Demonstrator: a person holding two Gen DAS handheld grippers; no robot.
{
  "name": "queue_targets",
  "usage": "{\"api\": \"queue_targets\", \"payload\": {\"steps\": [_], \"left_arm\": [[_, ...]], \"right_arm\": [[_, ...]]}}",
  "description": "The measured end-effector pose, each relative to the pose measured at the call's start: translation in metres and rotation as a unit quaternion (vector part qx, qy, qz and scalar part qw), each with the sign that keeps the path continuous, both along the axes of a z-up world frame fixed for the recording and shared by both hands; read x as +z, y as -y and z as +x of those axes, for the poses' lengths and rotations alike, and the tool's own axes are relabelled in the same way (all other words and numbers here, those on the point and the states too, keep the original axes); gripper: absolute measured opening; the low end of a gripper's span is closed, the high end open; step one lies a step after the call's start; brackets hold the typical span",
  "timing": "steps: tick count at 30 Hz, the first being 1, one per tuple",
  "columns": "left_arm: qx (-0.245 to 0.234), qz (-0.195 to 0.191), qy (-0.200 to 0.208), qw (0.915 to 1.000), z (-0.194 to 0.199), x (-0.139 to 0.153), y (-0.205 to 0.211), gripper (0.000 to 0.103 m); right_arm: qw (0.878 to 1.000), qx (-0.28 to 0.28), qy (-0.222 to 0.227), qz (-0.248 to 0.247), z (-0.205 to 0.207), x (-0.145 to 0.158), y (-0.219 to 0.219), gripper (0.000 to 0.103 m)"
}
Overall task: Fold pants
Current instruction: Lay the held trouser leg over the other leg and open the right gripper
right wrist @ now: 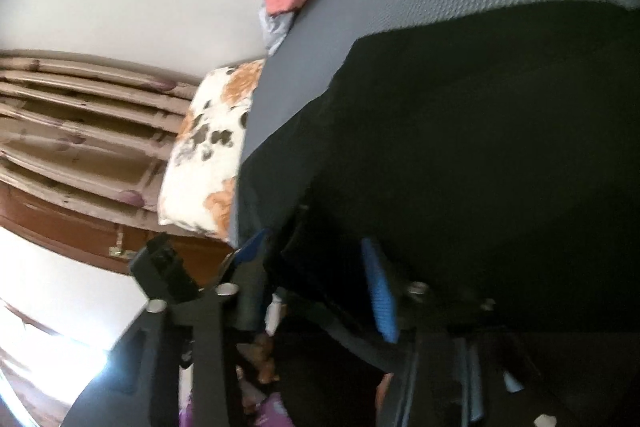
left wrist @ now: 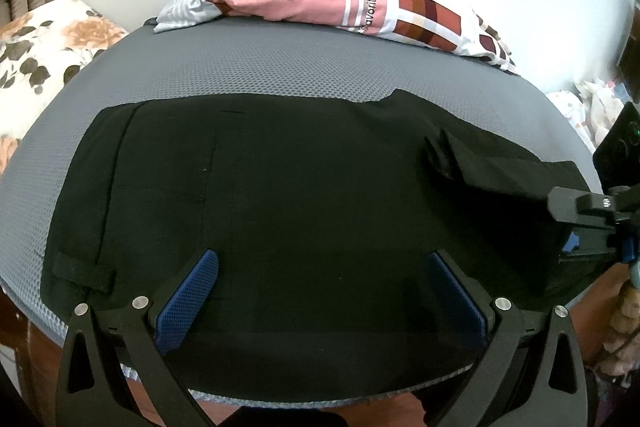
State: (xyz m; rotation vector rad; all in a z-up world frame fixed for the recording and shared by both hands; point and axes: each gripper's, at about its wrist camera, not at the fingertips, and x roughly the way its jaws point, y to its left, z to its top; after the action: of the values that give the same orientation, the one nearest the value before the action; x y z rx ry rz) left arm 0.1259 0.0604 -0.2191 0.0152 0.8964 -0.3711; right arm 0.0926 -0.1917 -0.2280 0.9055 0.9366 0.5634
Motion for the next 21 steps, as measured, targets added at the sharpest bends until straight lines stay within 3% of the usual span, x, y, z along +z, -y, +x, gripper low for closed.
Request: {"api": "queue_targets", "payload": {"steps": [7, 12, 21], "left_arm": [[0.001, -0.003, 0.0, 1.0, 0.0, 0.0, -0.004, 0.103], [0.0, -0.003, 0.0, 1.0, 0.0, 0.0, -0.004, 0.103], [0.0, 0.002, 0.0, 1.0, 0.0, -0.001, -0.007, 0.103]], "right_arm": [[0.999, 0.019, 0.02, 0.037, -0.013, 0.01, 0.013, 0.05], [0.999, 0.003, 0.043, -0.009, -0.021, 0.022, 0.033, 0.052], [0.994, 0.033, 0.03, -0.099, -0.027, -0.002, 0.013, 0.046]]}}
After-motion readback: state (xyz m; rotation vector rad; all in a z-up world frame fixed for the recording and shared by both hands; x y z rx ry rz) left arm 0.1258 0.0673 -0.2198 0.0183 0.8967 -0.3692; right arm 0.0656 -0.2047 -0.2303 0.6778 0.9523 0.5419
